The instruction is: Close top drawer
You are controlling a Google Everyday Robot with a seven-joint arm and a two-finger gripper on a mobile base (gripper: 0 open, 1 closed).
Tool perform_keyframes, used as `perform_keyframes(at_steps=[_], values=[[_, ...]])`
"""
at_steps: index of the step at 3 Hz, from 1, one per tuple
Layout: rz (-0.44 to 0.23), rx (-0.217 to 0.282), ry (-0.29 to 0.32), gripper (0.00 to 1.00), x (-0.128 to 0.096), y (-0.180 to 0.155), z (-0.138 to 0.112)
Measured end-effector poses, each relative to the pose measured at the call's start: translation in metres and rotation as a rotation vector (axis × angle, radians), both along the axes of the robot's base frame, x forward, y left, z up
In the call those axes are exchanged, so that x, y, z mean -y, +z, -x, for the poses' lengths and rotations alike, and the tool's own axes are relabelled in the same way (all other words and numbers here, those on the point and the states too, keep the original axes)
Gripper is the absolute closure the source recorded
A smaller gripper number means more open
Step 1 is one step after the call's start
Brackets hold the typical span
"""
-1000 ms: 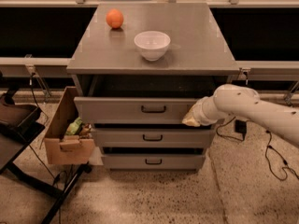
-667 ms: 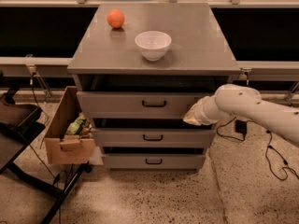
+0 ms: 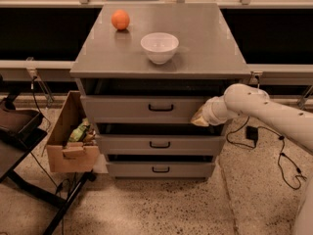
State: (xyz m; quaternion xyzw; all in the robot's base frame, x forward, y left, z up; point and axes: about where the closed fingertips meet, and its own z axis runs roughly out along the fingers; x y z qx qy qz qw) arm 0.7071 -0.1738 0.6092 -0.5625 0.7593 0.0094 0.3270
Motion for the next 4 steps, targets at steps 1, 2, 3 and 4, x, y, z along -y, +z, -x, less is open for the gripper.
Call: perform_keyframes(at_steps=[1, 2, 3, 4], values=[[-0.001, -0.005, 0.007, 1.00, -0.003, -0.002, 0.004], [-0.011, -0.051, 0.049, 1.00, -0.025, -0.008, 0.035], [0.001, -0.103, 0.100, 1.00, -0.042, 0.014, 0.100], [0.111, -0.161, 0.161, 1.00, -0.044, 0.043, 0.159]])
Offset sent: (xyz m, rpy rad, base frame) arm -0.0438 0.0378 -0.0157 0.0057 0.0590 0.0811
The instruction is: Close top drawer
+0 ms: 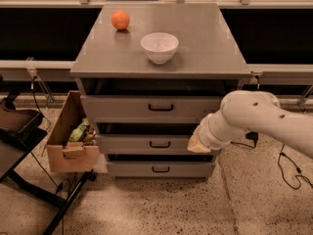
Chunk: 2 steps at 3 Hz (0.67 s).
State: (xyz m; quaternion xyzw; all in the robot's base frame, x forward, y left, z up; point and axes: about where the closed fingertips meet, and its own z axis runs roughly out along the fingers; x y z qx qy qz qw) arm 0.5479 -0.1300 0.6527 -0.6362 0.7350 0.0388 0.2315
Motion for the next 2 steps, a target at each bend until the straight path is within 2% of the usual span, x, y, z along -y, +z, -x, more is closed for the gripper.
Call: perform_keyframes(at_steps=[1, 2], values=[[0.148, -0.035, -0.003, 1.00, 0.054, 0.053, 0.029], [0.248, -0.012, -0.136, 1.00, 0.120, 0.119, 0.019]])
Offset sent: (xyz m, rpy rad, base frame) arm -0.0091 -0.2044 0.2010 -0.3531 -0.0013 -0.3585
